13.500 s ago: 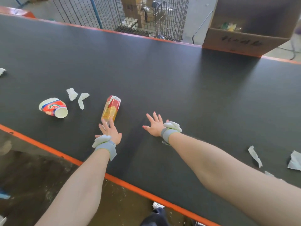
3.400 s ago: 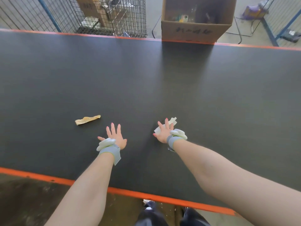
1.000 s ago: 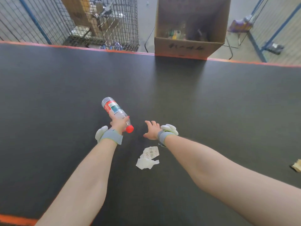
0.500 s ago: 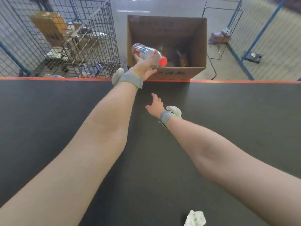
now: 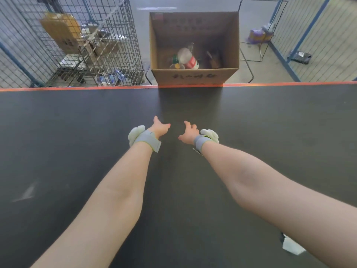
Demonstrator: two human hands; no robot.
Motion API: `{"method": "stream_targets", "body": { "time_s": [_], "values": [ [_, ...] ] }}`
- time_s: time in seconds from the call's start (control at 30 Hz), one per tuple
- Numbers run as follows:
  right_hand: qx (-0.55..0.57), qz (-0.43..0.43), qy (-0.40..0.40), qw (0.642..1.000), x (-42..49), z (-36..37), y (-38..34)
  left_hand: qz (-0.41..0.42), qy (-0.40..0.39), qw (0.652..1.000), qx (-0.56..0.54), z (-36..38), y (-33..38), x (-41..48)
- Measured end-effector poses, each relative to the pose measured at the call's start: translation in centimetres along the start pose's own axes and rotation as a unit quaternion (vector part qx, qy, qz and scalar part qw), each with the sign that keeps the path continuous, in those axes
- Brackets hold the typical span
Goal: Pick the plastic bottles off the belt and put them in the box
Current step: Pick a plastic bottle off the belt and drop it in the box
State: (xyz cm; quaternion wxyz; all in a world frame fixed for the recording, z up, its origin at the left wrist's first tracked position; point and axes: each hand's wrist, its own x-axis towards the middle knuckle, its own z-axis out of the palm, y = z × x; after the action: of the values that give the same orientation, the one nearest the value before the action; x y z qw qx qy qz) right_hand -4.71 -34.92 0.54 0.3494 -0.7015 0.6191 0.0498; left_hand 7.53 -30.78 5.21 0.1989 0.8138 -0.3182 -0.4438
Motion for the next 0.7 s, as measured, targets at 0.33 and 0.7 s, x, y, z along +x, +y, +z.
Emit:
{"method": "stream_targets", "body": {
  "time_s": [0.33,0.7],
  "values": [
    [-0.122,-0.011,-0.139,0.983,-13.0,7.2,4.2,-0.040,-0.003,0.940,0.339,3.0,-18.5,-9.4],
    [-0.224,0.040,-0.159,0.961,-20.6,16.6,11.3,-0.039,-0.103,0.906,0.408,7.0,-30.2,-17.3]
  ]
}}
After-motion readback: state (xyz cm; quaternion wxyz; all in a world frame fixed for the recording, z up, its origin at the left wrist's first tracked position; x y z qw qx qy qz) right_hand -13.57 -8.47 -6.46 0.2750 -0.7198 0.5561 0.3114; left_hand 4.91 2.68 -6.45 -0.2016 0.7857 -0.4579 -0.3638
